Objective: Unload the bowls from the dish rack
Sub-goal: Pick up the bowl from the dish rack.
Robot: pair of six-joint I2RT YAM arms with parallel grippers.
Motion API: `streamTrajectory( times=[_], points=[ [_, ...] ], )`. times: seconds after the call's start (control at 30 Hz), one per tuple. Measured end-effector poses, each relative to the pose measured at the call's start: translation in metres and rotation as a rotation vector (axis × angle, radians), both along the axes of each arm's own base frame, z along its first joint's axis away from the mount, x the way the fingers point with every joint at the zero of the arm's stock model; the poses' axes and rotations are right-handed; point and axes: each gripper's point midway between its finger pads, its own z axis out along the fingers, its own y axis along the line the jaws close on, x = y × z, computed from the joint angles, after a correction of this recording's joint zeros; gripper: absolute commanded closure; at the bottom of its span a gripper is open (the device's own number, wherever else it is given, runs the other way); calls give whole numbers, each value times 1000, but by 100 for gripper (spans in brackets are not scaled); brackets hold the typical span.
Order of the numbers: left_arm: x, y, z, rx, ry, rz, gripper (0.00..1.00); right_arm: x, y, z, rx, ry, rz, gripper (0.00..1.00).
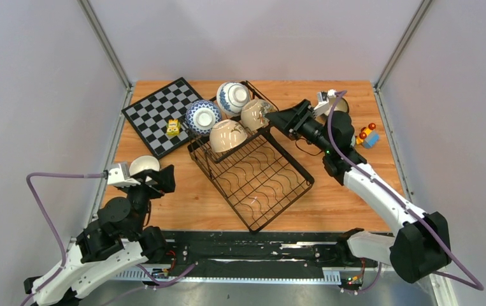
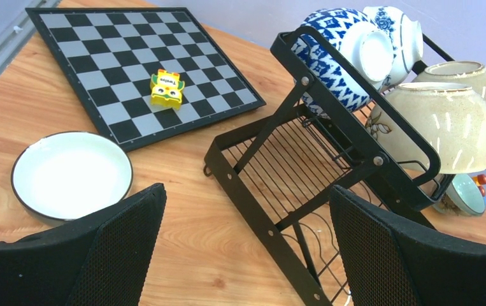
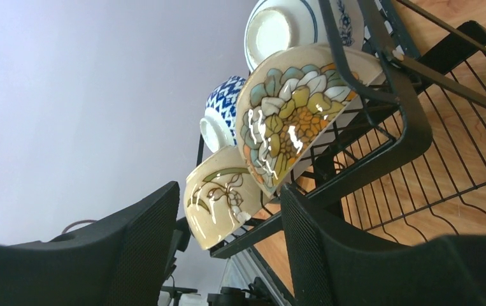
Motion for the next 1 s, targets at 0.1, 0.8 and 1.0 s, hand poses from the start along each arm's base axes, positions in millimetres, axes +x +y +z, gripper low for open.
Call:
streamTrajectory(
  times=[0.1, 0.8, 1.0],
  points=[
    [-1, 2, -1, -1, 1, 3, 0, 7, 1, -2, 11, 6, -17, 39],
    [-3, 11, -5, 0, 9, 39, 0, 30, 14, -22, 126, 2, -4, 54],
    [-3, 12, -8, 3, 10, 42, 0, 32, 16, -22, 155, -27, 4, 58]
  ],
)
